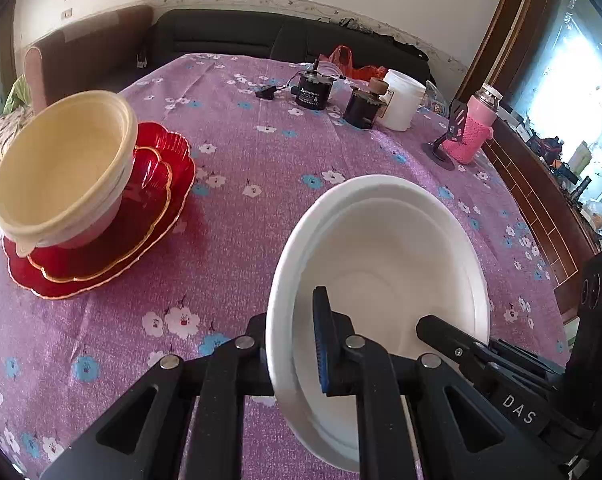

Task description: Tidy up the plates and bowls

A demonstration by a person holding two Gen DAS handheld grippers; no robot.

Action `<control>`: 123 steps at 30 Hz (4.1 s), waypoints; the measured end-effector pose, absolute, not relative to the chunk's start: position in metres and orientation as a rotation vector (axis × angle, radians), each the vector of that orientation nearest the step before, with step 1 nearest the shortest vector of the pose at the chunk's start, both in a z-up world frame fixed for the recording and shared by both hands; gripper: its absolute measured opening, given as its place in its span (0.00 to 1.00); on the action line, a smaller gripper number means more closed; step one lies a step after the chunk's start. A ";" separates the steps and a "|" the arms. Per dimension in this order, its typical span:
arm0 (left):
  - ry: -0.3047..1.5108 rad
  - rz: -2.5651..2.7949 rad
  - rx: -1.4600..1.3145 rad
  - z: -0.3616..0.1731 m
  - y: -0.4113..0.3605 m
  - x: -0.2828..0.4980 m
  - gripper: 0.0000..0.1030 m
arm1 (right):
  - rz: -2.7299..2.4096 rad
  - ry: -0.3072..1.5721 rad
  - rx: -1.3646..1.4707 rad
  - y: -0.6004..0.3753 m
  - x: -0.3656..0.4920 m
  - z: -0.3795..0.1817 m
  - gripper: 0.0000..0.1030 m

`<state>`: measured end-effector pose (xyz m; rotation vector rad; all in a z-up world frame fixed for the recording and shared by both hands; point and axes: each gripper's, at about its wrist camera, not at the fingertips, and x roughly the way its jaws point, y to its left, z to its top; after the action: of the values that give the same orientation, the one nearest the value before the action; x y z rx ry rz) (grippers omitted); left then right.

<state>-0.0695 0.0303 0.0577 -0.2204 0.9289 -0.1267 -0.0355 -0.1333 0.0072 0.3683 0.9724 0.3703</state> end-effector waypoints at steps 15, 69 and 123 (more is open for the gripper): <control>0.817 -0.002 -0.289 0.099 0.103 -0.094 0.11 | 0.505 0.921 0.314 -0.068 -0.029 0.053 0.14; 0.688 0.302 -0.268 0.114 0.250 -0.040 0.55 | 0.559 0.913 0.087 0.130 0.064 0.061 0.18; 0.523 0.439 -0.173 0.152 0.204 -0.135 0.91 | 0.554 0.770 0.105 0.071 -0.045 0.075 0.69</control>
<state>-0.1352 0.2040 0.1516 -0.1732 0.5232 0.4390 -0.0450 0.0707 0.0752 0.1047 0.7698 0.5543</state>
